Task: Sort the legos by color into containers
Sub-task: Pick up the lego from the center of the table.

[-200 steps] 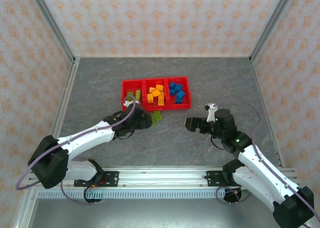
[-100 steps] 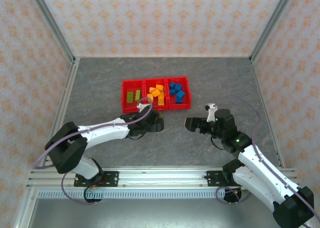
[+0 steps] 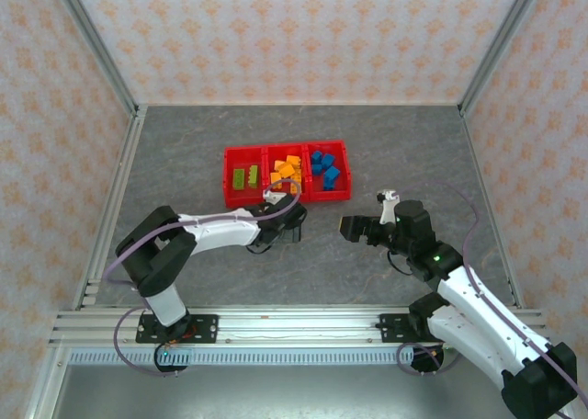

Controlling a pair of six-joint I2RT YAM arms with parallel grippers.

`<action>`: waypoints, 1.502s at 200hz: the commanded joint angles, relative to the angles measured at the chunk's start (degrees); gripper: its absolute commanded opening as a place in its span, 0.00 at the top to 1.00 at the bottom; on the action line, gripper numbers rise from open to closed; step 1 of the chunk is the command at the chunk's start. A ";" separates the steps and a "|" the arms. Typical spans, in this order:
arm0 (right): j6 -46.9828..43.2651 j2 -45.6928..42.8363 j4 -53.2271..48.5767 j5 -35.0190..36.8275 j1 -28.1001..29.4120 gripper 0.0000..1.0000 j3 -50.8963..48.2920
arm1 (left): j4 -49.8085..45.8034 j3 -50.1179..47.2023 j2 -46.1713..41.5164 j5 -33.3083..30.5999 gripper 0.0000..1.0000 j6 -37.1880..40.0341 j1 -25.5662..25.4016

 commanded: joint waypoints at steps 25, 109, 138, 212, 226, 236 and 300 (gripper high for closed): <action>-0.69 -0.17 -0.09 1.11 0.23 0.00 0.03 | -3.54 1.91 1.85 -7.66 0.11 0.90 0.09; -0.69 -0.34 -0.02 0.82 0.22 0.00 0.02 | 0.39 -0.41 0.13 -4.28 0.32 4.75 5.87; -0.64 -0.33 0.02 0.73 0.22 0.00 0.02 | 3.41 -0.56 0.70 -1.84 0.35 6.56 7.75; -0.76 -0.25 -0.04 0.88 0.22 0.00 0.02 | 5.86 2.27 5.17 -0.15 0.44 10.05 9.45; -0.73 -0.26 -0.03 0.93 0.22 0.00 0.02 | 6.41 2.04 5.47 -0.59 0.48 9.91 9.46; -0.75 -0.26 -0.02 0.91 0.22 0.00 0.02 | 6.69 1.61 5.44 -0.61 0.50 9.77 9.46; -0.61 -0.17 -0.06 0.95 0.22 0.00 0.00 | 8.97 -4.97 -0.35 3.63 0.68 7.95 9.46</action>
